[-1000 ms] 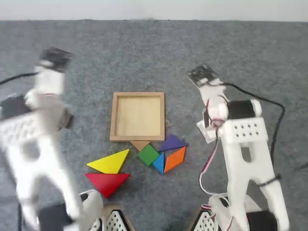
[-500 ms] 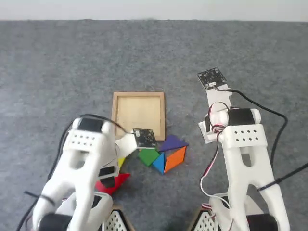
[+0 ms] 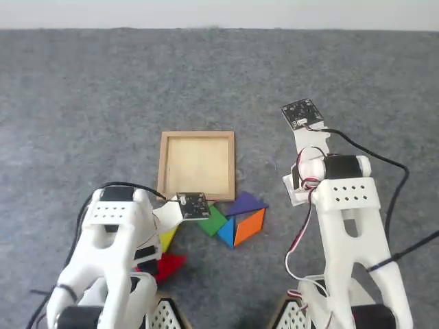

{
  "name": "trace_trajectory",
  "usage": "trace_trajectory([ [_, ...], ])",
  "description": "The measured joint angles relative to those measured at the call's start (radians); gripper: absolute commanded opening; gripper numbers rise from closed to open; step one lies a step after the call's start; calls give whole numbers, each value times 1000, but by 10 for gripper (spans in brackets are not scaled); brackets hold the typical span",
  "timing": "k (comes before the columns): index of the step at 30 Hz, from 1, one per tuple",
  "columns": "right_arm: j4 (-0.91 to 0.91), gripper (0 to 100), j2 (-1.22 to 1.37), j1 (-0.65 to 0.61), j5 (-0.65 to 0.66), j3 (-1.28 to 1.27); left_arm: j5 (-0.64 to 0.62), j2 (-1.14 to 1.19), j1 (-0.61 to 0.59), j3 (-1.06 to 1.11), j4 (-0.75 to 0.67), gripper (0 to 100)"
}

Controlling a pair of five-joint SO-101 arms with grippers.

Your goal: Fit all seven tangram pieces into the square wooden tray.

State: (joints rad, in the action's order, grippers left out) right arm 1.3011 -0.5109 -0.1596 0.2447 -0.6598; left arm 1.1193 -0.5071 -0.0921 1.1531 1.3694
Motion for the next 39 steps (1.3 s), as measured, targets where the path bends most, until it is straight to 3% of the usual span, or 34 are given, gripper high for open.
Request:
trace_trajectory([
  [6, -2, 9, 0, 0, -5, 0, -256, 150, 49, -101, -80, 214],
  [9, -8, 9, 0, 2, -5, -8, -324, 219, 51, -166, -97, 213],
  [18, -25, 9, 0, 0, -5, -12, -502, 49, -69, -181, -244, 213],
  [22, -25, 9, 0, 0, -5, -12, -519, -20, -167, -180, -218, 213],
  [27, -25, 9, 0, 0, -5, -12, -428, -25, -215, -180, -44, 220],
  [32, -25, 9, 0, -29, -5, -34, -310, -28, -110, -129, -21, 259],
  [37, -28, 9, 0, -28, -5, -40, -374, -31, 91, -97, -63, 261],
  [39, -28, 9, 0, -31, -5, -40, -425, -31, 115, -97, -94, 261],
])
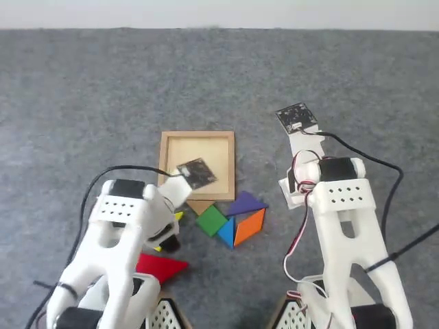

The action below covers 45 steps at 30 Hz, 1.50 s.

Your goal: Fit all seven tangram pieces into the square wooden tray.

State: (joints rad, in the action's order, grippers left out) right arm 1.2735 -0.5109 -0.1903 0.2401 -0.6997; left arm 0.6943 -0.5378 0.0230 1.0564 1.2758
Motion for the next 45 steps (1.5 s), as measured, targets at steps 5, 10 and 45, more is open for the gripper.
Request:
trace_trajectory([
  [5, -5, 9, 0, -2, 0, 0, -21, 0, -95, 0, -109, 261],
  [10, -17, 9, 0, -2, 0, 0, 57, 0, -230, 44, -155, 260],
  [45, -86, 9, -8, -11, 0, -60, 3, -11, -443, 118, -448, 257],
])
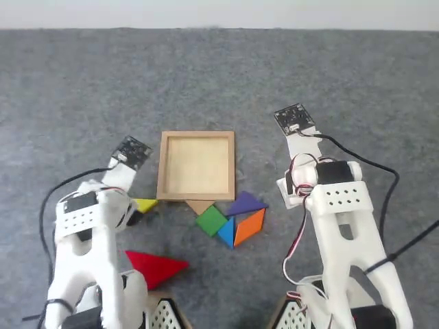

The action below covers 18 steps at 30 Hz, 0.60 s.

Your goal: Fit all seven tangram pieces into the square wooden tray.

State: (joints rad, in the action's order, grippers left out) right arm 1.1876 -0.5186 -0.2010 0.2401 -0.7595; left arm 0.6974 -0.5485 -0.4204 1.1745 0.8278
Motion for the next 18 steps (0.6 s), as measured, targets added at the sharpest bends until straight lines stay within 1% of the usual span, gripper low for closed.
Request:
trace_trajectory([
  [3, -25, 9, 0, -6, 0, -32, -104, 0, -6, 0, -26, 257],
  [6, -48, 9, 0, -63, -2, -60, -206, 0, -9, -25, -26, 257],
  [8, -68, 9, 0, -98, -2, -80, -226, 0, -9, -54, 8, 257],
  [11, -101, 9, 0, -121, -2, -106, -230, 0, -11, -110, 110, 257],
  [12, -110, 9, 0, -123, -2, -112, -222, 0, -17, -132, 153, 257],
  [15, -123, 9, 0, -123, -2, -120, -117, -6, -37, -173, 269, 250],
  [16, -126, 9, 0, -124, -2, -120, -72, -20, -40, -176, 295, 245],
  [18, -126, 9, 0, -126, -2, -120, 60, -63, -68, -176, 327, 242],
])
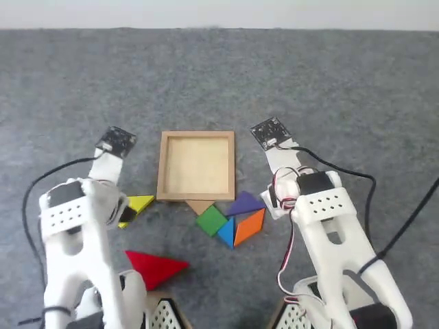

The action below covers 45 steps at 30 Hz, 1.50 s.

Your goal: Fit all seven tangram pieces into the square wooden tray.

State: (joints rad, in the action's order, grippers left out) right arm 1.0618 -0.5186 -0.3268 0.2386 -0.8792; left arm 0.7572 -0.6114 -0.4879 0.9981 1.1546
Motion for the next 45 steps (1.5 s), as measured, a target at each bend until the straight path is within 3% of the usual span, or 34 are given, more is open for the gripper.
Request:
trace_trajectory([
  [4, 0, 9, 0, 0, 0, 0, 374, -104, -86, 8, -15, 245],
  [8, 0, 9, 0, -5, 0, 0, 736, -178, -92, 129, -89, 246],
  [12, -21, 9, 0, -2, 0, -15, 818, -193, -61, 252, -213, 247],
  [16, -87, 9, 0, -3, 0, -72, 896, -183, -49, 256, -230, 247],
  [25, -276, 9, 0, -5, 0, -201, 956, -23, -11, 149, -230, 260],
  [34, -388, 9, 0, 18, 0, -245, 675, 239, 29, -9, -210, 259],
  [39, -391, 9, 0, 14, 0, -245, 667, 347, 29, -106, -87, 258],
  [45, -391, 9, 0, 12, 0, -245, 683, 462, 29, -203, -63, 258],
])
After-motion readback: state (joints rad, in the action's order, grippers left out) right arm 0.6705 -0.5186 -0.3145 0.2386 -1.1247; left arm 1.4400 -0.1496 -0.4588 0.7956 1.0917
